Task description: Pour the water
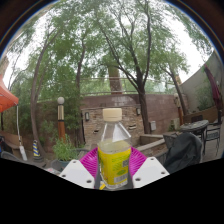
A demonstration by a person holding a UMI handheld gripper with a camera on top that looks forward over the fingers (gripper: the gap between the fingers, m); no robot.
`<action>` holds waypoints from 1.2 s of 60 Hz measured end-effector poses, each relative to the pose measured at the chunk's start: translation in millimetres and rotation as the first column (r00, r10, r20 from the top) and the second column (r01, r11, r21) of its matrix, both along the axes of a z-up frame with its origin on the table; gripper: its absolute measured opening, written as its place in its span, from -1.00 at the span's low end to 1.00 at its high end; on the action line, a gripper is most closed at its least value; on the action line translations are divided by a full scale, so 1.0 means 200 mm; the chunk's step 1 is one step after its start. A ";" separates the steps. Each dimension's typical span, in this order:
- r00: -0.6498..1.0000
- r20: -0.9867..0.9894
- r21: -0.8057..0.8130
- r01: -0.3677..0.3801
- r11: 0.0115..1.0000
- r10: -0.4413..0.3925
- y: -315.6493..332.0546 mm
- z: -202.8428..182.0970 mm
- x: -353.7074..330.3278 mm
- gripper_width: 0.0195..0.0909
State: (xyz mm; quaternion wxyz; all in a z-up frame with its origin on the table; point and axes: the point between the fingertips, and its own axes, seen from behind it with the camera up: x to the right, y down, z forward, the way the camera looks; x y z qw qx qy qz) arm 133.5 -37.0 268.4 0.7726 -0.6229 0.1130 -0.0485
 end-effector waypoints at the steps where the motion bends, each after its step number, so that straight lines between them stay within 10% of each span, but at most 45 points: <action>1: 1.000 0.004 -0.022 0.016 1.000 -0.016 -0.01 -0.07 0.06 -0.48; 11: 0.994 -0.031 -0.244 0.092 0.965 -0.102 0.02 -0.82 0.51 -0.48; 28: 0.996 0.038 -0.432 0.086 0.898 -0.077 0.01 -1.38 0.62 -0.41; 44: 0.996 -0.031 -0.398 0.063 0.915 -0.082 -0.01 -1.33 0.67 0.06; 51: 0.994 -0.092 -0.450 0.016 0.893 -0.064 0.02 -1.42 0.58 0.88; 72: 0.993 -0.070 -0.511 0.041 0.859 -0.090 -0.53 -1.42 0.42 0.80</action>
